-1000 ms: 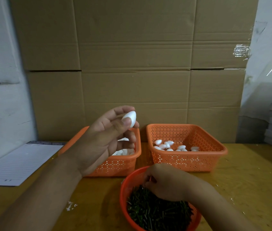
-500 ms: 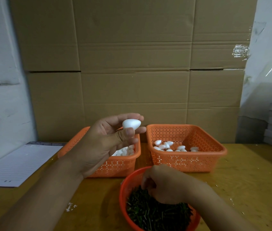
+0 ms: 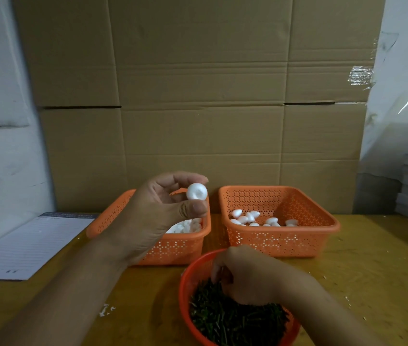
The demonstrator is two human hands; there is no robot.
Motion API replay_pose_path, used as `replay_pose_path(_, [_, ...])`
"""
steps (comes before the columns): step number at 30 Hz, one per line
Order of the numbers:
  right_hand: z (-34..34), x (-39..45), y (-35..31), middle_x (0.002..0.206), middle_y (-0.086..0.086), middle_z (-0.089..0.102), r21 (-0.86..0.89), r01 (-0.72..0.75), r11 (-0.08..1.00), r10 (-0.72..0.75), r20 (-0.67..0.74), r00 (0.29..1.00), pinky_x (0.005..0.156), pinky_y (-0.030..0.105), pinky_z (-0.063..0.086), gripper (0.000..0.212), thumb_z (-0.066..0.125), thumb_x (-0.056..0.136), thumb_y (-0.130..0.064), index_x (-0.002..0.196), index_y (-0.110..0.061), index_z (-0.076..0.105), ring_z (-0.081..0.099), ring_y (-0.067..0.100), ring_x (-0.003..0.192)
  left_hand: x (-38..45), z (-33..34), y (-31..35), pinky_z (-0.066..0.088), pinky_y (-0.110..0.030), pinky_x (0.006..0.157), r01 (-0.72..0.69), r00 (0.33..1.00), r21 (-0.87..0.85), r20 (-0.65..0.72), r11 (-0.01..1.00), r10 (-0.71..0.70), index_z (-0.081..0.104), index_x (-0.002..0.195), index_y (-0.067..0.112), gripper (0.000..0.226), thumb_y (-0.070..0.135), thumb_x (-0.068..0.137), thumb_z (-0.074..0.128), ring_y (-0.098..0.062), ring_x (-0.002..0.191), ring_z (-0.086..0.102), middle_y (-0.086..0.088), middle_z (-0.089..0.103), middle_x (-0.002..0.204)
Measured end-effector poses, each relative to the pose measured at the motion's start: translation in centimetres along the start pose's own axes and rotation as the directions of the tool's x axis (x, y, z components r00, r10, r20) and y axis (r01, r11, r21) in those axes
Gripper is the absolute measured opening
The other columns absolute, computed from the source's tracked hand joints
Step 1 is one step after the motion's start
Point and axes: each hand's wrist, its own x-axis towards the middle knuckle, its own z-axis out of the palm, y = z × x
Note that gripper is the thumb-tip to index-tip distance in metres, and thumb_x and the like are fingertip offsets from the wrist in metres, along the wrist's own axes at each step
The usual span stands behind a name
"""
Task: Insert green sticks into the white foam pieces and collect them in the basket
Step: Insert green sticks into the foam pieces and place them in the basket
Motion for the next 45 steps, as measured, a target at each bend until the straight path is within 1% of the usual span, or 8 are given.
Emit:
replay_pose_path(6, [0.0, -0.1, 0.1, 0.102, -0.002, 0.074, 0.009, -0.020, 1.000, 0.020, 0.028, 0.999, 0.081, 0.024, 0.055, 0.017, 0.066, 0.089, -0.013, 0.101, -0.018, 0.077, 0.067, 0.010, 0.093, 0.1, -0.1, 0.0, 0.058, -0.026, 0.078, -0.013, 0.999, -0.003, -0.036, 1.000, 0.013, 0.079, 0.100, 0.029, 0.056, 0.052, 0.051, 0.095, -0.010, 0.080, 0.070, 0.010, 0.070, 0.086])
replay_pose_path(12, [-1.3, -0.3, 0.2, 0.075, -0.005, 0.071, 0.279, 0.009, 0.960, 0.006, -0.053, 0.999, 0.063, 0.014, 0.050, 0.013, 0.066, 0.094, -0.021, 0.087, -0.017, 0.076, 0.063, -0.002, 0.066, 0.1, -0.1, 0.0, 0.056, -0.026, 0.070, 0.022, 0.998, 0.036, -0.060, 0.999, -0.020, 0.078, 0.093, 0.028, 0.058, 0.074, 0.059, 0.079, -0.010, 0.066, 0.062, 0.002, 0.061, 0.067])
replay_pose_path(15, [-1.9, -0.7, 0.0, 0.076, 0.004, 0.072, 0.610, 0.025, 0.792, 0.003, -0.045, 0.999, 0.064, 0.017, 0.054, 0.009, 0.069, 0.092, -0.011, 0.087, -0.013, 0.075, 0.067, 0.007, 0.068, 0.0, -0.3, 0.0, 0.053, -0.023, 0.065, 0.029, 0.998, 0.054, -0.049, 0.998, -0.026, 0.076, 0.086, 0.027, 0.058, 0.078, 0.060, 0.075, -0.010, 0.062, 0.056, 0.007, 0.060, 0.067])
replay_pose_path(19, [-2.4, -1.0, 0.0, 0.078, 0.003, 0.071, 0.819, 0.066, 0.570, -0.009, -0.074, 0.997, 0.069, 0.019, 0.054, 0.014, 0.068, 0.090, -0.002, 0.093, -0.012, 0.077, 0.068, 0.010, 0.074, 0.2, -0.3, -0.3, 0.050, -0.023, 0.062, 0.004, 1.000, 0.063, -0.030, 0.998, -0.002, 0.076, 0.087, 0.024, 0.055, 0.073, 0.064, 0.076, -0.009, 0.065, 0.055, 0.006, 0.059, 0.072])
replay_pose_path(26, [-3.0, -1.2, -0.5, 0.077, 0.006, 0.064, 0.984, 0.090, 0.155, -0.051, -0.083, 0.995, 0.062, 0.019, 0.053, 0.013, 0.062, 0.087, -0.010, 0.092, -0.008, 0.074, 0.061, 0.011, 0.068, 0.3, -0.7, -0.7, 0.050, -0.024, 0.060, 0.000, 1.000, 0.039, -0.015, 0.999, 0.000, 0.075, 0.093, 0.022, 0.047, 0.065, 0.074, 0.074, -0.010, 0.067, 0.058, 0.004, 0.063, 0.080])
replay_pose_path(30, [-3.6, -1.6, -1.3, 0.078, 0.008, 0.065, 0.989, 0.143, 0.022, -0.064, -0.141, 0.988, 0.060, 0.019, 0.055, 0.014, 0.059, 0.088, -0.007, 0.095, -0.004, 0.070, 0.064, 0.013, 0.068, 0.4, -0.9, -0.9, 0.050, -0.022, 0.062, 0.019, 1.000, 0.043, -0.014, 0.999, -0.018, 0.077, 0.100, 0.025, 0.053, 0.070, 0.072, 0.074, -0.008, 0.064, 0.058, 0.006, 0.063, 0.076])
replay_pose_path(35, [-4.1, -2.0, -1.8, 0.077, 0.014, 0.070, 0.965, 0.260, -0.020, 0.005, -0.260, 0.966, 0.061, 0.020, 0.058, 0.017, 0.064, 0.080, -0.005, 0.092, -0.003, 0.076, 0.070, 0.017, 0.068, 0.5, -0.8, -1.1, 0.050, -0.022, 0.065, 0.043, 0.999, 0.011, 0.006, 0.999, -0.043, 0.073, 0.116, 0.029, 0.056, 0.069, 0.077, 0.071, -0.008, 0.068, 0.057, 0.005, 0.059, 0.079])
replay_pose_path(45, [-3.7, -1.3, -2.2, 0.081, 0.014, 0.072, 0.904, 0.411, 0.116, 0.160, -0.426, 0.891, 0.065, 0.020, 0.056, 0.020, 0.068, 0.075, -0.009, 0.092, -0.006, 0.079, 0.069, 0.017, 0.072, 0.4, -0.8, -1.2, 0.055, -0.024, 0.073, 0.051, 0.999, -0.008, 0.010, 0.999, -0.051, 0.073, 0.117, 0.026, 0.042, 0.030, 0.075, 0.078, -0.012, 0.083, 0.066, 0.001, 0.069, 0.099])
